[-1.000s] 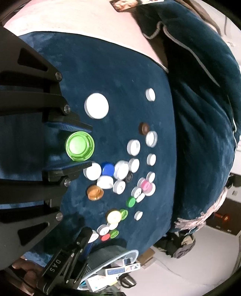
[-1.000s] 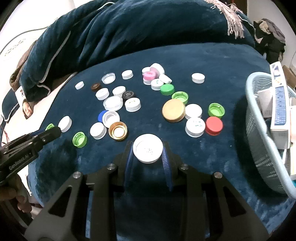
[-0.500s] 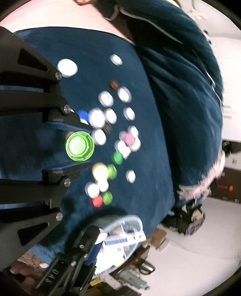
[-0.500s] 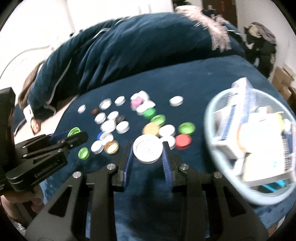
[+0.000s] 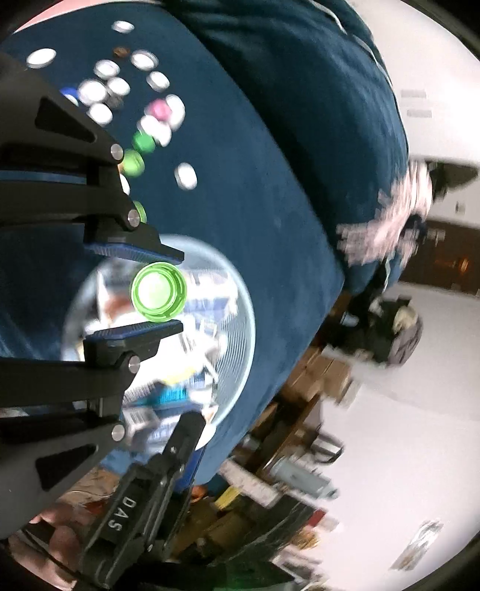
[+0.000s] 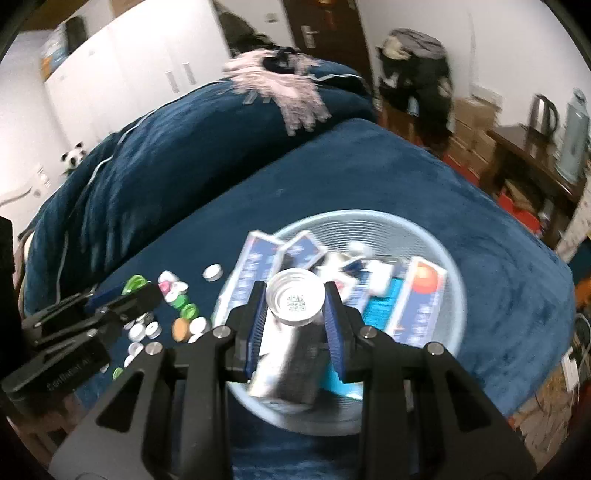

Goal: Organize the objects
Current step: 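Open both tools to drop the caps into the basket, then move both open tools back over the cap pile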

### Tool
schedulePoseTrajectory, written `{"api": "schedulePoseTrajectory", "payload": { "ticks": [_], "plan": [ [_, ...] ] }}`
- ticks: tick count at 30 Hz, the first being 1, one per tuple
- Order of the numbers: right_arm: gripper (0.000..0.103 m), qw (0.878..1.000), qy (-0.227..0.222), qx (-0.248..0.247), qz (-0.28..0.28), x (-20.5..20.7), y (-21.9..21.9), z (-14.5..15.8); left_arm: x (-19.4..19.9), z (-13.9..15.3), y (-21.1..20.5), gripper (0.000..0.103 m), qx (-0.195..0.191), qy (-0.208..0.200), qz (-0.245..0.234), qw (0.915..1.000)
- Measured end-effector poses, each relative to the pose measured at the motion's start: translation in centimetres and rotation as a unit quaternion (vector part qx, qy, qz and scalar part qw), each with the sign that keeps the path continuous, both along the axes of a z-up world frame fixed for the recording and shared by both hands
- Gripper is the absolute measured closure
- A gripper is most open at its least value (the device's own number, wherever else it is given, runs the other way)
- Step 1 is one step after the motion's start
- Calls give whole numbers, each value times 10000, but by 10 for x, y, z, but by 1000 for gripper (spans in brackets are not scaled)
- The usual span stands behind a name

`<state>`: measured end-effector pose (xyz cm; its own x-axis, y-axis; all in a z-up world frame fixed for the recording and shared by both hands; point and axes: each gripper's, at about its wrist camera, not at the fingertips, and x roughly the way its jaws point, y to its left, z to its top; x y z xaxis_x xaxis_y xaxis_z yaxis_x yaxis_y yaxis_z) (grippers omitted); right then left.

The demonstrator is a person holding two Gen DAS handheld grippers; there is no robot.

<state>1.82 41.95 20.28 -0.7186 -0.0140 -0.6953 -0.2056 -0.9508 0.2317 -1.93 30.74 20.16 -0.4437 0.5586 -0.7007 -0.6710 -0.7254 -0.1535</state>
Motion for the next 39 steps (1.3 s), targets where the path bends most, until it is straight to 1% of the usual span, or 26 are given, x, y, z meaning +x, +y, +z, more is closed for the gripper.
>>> {"api": "schedulePoseTrajectory", "payload": {
  "ticks": [2,3,4,5,7,8,9,10,11,13,17,20,23,27,29,31,34,37,39],
  "plan": [
    [72,9998,-55,-59,-173,1,13,-1,1,1,26,72,-160,74,-149,9997],
    [72,9996,-88,-115,-243,1,17,-3,-2,1,37,72,-210,36,-192,9996],
    [70,9994,-103,-181,-293,1,22,-3,-3,1,44,71,-223,13,-206,9995],
    [70,9990,-124,-281,-322,1,26,-5,-6,0,53,66,-256,-22,-220,9994],
    [71,9977,-194,-579,-296,0,36,-10,-12,-4,57,36,-395,-116,-93,9991],
    [65,9973,-247,-587,-373,1,38,-12,-16,-6,53,30,-436,-181,4,9989],
    [59,9972,-236,-537,-455,4,41,-11,-18,-6,43,17,-333,-267,152,9990],
    [41,9974,-133,-466,-536,9,42,-9,-20,-6,33,4,-223,-309,235,9990],
    [22,9973,44,-414,-612,17,42,-5,-20,-4,22,0,-114,-312,375,9987],
    [5,9965,307,-416,-664,25,39,0,-17,1,-4,1,-43,-122,750,9971],
    [4,9972,543,-166,-478,27,11,11,-8,5,-51,1,-84,87,1266,9919],
    [4,9975,679,114,-173,19,-19,20,-2,-4,-86,0,-171,147,1599,9869],
    [3,9960,700,332,441,9,-61,27,-4,-23,-120,1,-353,5,1916,9808],
    [3,9893,569,532,1235,0,-113,24,-4,-45,-161,1,-429,-202,2158,9753],
    [3,9864,499,591,1447,-2,-129,19,-4,-57,-180,1,-477,-291,2260,9725],
    [3,9830,349,597,1700,-9,-148,10,-5,-73,-201,1,-501,-462,2377,9689],
    [3,9776,114,647,1999,-14,-172,-7,-8,-96,-234,1,-513,-756,2639,9602],
    [3,9711,-136,671,2287,-20,-197,-26,-8,-117,-264,1,-619,-951,2933,9493],
    [3,9659,-474,657,2461,-27,-212,-46,-9,-130,-280,1,-699,-1054,3083,9429]
  ]
}}
